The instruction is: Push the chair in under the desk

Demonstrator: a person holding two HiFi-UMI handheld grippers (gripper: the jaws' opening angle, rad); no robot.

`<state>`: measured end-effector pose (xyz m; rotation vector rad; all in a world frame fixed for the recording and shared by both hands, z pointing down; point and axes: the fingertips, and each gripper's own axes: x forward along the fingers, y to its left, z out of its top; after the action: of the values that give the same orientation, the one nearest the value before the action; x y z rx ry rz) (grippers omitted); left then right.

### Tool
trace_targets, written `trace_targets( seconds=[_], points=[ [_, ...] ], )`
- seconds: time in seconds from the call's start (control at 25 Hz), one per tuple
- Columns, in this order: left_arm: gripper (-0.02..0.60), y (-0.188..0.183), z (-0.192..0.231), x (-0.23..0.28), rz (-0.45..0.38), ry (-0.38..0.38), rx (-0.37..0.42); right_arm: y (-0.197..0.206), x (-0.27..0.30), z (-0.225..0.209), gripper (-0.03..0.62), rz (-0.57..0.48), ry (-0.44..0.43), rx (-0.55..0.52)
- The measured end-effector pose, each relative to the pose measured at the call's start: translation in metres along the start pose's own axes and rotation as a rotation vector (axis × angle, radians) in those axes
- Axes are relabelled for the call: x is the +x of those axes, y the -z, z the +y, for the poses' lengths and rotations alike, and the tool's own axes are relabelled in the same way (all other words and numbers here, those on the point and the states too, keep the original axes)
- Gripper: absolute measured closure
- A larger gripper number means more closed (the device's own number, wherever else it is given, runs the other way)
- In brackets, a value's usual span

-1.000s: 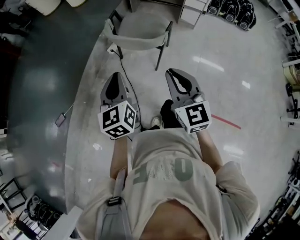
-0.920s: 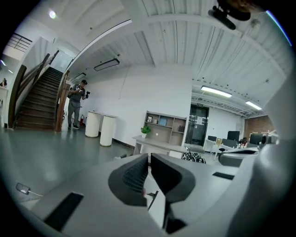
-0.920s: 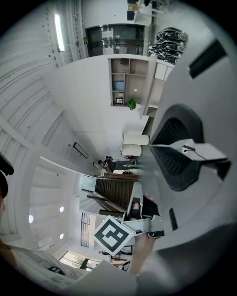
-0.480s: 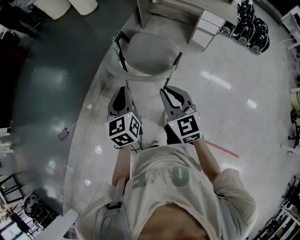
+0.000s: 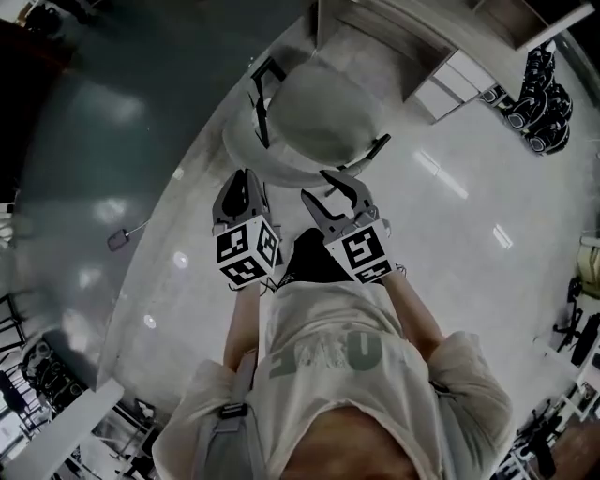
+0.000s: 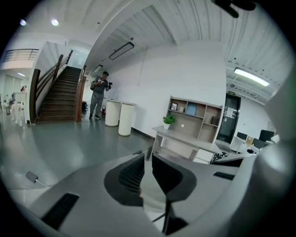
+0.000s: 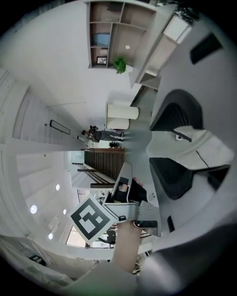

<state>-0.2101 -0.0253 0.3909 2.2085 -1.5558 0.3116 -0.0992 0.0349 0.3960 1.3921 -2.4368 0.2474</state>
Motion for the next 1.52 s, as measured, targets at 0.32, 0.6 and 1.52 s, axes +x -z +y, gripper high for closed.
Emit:
trace_targets(
  seconds=[0.32, 0.6, 1.52],
  points=[
    [0.428, 0.016, 0.032, 0.050, 0.091, 0.008, -0.114, 0.010, 0.062, 0.008, 0.427, 0.076, -0.134, 0.018],
    [0.405, 0.019, 0.074, 0.072, 0.136, -0.055, -0.246, 0.022, 0.105, 0.037, 0.402, 0.153, -0.335, -0.017],
    [0.357, 0.124, 0.094, 0.139, 0.439, -0.327, -0.541, 0.152, 0.151, 0.060, 0.388, 0.374, -0.613, -0.068]
  ],
)
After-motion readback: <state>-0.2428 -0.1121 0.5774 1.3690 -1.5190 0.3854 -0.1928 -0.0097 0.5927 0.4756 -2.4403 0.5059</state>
